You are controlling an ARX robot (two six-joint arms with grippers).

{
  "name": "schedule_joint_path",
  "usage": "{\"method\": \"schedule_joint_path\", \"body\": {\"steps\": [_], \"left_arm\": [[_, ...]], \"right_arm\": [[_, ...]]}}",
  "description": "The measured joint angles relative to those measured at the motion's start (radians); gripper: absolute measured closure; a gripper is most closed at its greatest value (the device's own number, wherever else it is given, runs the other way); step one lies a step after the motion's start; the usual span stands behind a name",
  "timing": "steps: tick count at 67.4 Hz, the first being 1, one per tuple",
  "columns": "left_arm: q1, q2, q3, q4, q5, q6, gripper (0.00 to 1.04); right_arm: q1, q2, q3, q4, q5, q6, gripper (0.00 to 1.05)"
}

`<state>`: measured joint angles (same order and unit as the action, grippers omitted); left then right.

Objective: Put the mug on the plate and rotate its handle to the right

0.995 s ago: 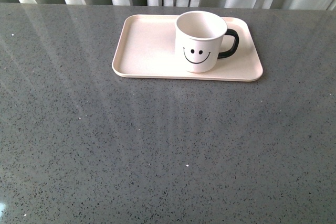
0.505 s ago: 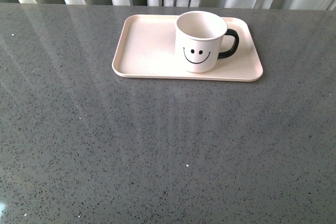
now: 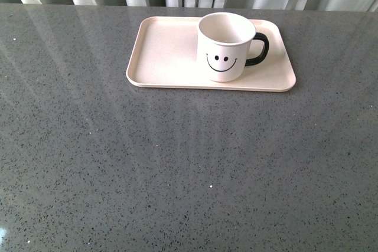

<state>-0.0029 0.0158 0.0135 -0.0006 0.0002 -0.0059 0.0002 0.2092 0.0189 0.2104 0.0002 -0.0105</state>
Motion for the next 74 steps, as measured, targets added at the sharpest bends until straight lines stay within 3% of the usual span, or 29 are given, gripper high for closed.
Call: {"method": "schedule_joint_path", "body": {"steps": [8, 12, 15, 31, 63, 74], "left_arm": [[0.0, 0.0, 0.0, 0.0, 0.0, 0.0, 0.09], [0.0, 0.0, 0.0, 0.0, 0.0, 0.0, 0.09], [0.0, 0.0, 0.0, 0.0, 0.0, 0.0, 0.09], [0.0, 0.0, 0.0, 0.0, 0.0, 0.0, 0.09], [0.0, 0.0, 0.0, 0.0, 0.0, 0.0, 0.09], [0.0, 0.0, 0.0, 0.0, 0.0, 0.0, 0.09]], "right_arm": [[0.0, -0.032, 0.0, -0.033, 0.0, 0.0, 1.03], [0.0, -0.139, 0.0, -0.174, 0.0, 0.0, 1.03], [0.0, -0.179, 0.0, -0.2, 0.0, 0.0, 1.03], [0.0, -0.202, 0.0, -0.208, 0.0, 0.0, 1.02], [0.0, -0.204, 0.0, -0.209, 0.0, 0.0, 0.1], [0.0, -0.204, 0.0, -0.209, 0.0, 0.0, 0.09]]}}
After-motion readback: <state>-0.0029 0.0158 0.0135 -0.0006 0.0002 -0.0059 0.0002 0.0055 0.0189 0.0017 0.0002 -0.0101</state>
